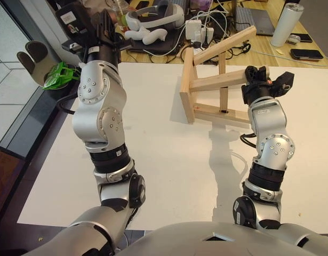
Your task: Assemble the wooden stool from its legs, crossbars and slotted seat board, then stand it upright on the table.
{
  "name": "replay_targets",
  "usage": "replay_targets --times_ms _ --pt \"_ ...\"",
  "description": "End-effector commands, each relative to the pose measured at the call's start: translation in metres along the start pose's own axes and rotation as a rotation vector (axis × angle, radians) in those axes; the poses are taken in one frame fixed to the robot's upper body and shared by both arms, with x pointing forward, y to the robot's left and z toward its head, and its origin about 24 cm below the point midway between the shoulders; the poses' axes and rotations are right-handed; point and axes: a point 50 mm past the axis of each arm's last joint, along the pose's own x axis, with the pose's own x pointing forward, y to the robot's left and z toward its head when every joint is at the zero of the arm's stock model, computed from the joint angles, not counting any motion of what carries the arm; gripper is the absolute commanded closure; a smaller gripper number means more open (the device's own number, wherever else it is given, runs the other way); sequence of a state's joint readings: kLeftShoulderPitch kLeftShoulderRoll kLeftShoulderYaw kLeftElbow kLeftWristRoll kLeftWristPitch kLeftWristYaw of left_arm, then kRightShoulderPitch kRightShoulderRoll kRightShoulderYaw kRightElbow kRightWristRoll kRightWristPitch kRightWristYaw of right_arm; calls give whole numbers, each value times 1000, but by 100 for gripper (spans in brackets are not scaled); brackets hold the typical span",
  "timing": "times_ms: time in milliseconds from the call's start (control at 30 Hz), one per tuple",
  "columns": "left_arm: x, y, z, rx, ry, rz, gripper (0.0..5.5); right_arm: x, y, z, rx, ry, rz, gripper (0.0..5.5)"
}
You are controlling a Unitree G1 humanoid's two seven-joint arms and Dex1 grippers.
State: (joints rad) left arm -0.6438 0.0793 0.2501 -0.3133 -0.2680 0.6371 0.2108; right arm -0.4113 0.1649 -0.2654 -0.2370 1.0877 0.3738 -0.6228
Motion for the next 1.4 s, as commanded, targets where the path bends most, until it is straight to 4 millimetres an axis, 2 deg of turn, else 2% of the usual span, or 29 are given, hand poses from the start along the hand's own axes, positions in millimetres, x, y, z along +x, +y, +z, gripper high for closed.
replay_targets --times_ms 33,100,167,200,267,433,600,700,767,800,867,967,1067,1167,1233,1300,1333,1400 --pt "8 -11 4 36 10 -61 465 -17 -63 -36 346 -10 -276 448" --pt "11 -17 4 53 25 -104 465 -19 -69 -33 409 -77 -278 448" --pt "14 -21 3 70 39 -140 465 -19 -65 -30 463 -123 -239 448" --pt "15 -23 4 73 42 -151 465 -18 -62 -30 479 -129 -217 407" --pt "18 -26 4 75 47 -170 465 -17 -56 -32 499 -135 -185 364" --pt "19 -28 5 75 44 -176 465 -13 -44 -34 486 -153 -169 288" --pt "15 -24 4 68 40 -147 465 -16 -43 -28 357 -169 -325 196" --pt "12 -21 3 65 38 -124 465 -22 -49 -23 271 -162 -480 143" --pt "10 -18 2 61 35 -105 465 -26 -54 -14 126 -171 -542 116" --pt "8 -16 2 58 33 -93 465 -27 -52 -5 -27 -194 -532 91" --pt "5 -14 2 54 29 -70 465 -29 -42 14 -291 -257 -472 81" --pt "-1 -9 0 44 21 -31 465 -34 -5 37 -831 -426 -236 81" --pt "-4 -8 0 32 12 -9 465 -40 16 42 -1150 -531 -100 81" --pt "-5 -10 0 17 4 -3 465 -48 36 39 -1390 -649 49 81" --pt "-6 -10 0 6 -1 7 465 -50 53 26 -1568 -659 269 81" --pt "-8 -8 -1 -23 8 30 465 -45 55 6 -1818 -521 499 81" --pt "-9 -6 -3 -43 16 45 465 -42 49 -4 -1952 -418 603 81" --pt "-12 -5 -9 -83 39 73 465 -35 25 -15 -2240 -151 745 81"
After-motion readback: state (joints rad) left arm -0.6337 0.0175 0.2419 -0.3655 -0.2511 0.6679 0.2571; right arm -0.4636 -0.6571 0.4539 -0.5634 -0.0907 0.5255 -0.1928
